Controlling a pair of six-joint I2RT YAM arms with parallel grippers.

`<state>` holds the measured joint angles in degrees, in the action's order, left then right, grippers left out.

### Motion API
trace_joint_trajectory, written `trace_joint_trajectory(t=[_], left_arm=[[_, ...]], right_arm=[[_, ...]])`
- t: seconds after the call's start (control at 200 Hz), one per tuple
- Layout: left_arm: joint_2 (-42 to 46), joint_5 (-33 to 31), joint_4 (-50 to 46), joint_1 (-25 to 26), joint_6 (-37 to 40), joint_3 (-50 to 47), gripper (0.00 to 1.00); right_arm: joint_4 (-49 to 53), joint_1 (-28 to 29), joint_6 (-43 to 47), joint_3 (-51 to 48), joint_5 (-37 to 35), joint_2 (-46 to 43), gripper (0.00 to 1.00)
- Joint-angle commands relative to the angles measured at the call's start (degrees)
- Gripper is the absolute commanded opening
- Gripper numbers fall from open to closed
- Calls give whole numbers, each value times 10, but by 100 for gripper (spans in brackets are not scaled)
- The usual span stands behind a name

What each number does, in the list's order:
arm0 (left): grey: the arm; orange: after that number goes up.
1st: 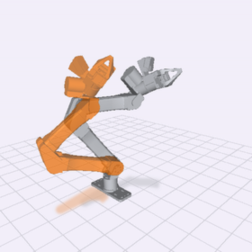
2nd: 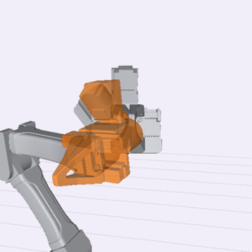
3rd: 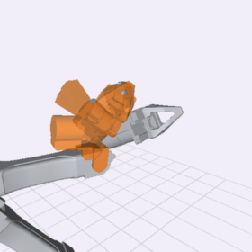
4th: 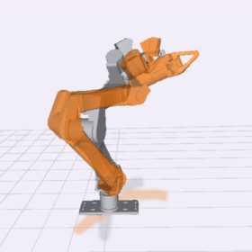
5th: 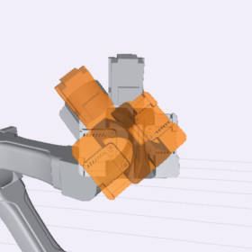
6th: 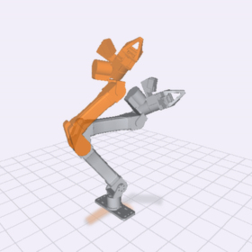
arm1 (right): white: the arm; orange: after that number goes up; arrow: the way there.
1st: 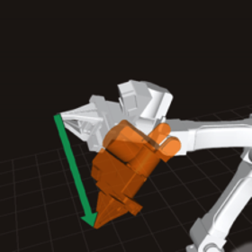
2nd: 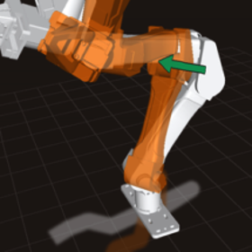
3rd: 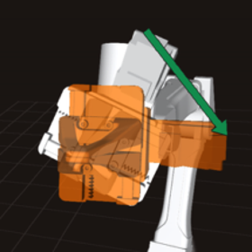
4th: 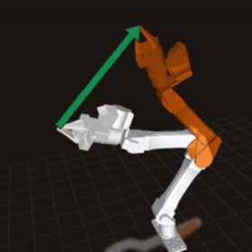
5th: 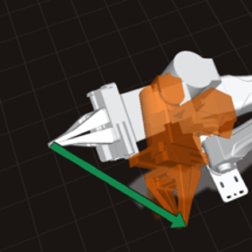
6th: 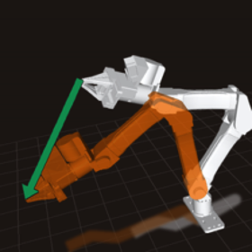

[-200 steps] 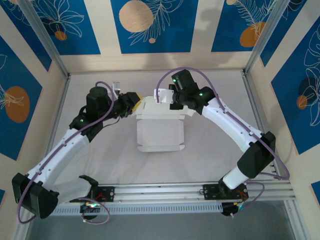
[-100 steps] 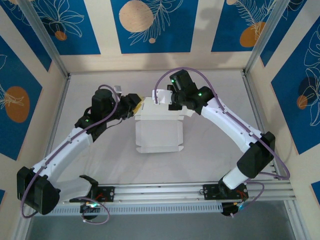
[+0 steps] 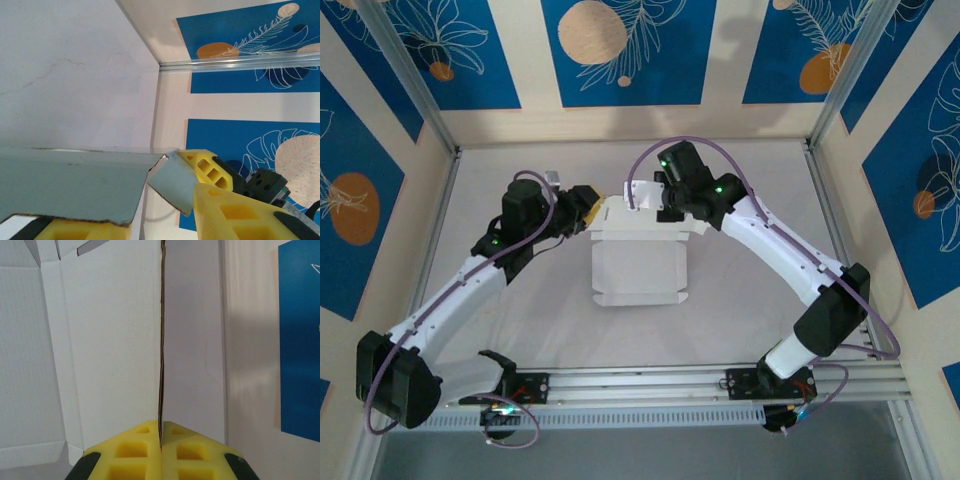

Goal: Fold the paper box

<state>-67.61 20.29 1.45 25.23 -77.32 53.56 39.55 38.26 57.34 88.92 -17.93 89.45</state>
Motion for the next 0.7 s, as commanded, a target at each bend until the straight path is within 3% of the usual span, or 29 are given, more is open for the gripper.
trace_joint_trajectory(t=[0.0,0.245,0.695], left_arm=[[-14,4,31,-4,-15,-4,33],[-15,7,45,10,-18,-20,27],[-32,2,70,15,-19,-20,31]], right_arm=[[9,8,-9,21,-2,-3,0],[11,9,-16,33,-3,9,0],[23,37,-21,51,-15,24,0]])
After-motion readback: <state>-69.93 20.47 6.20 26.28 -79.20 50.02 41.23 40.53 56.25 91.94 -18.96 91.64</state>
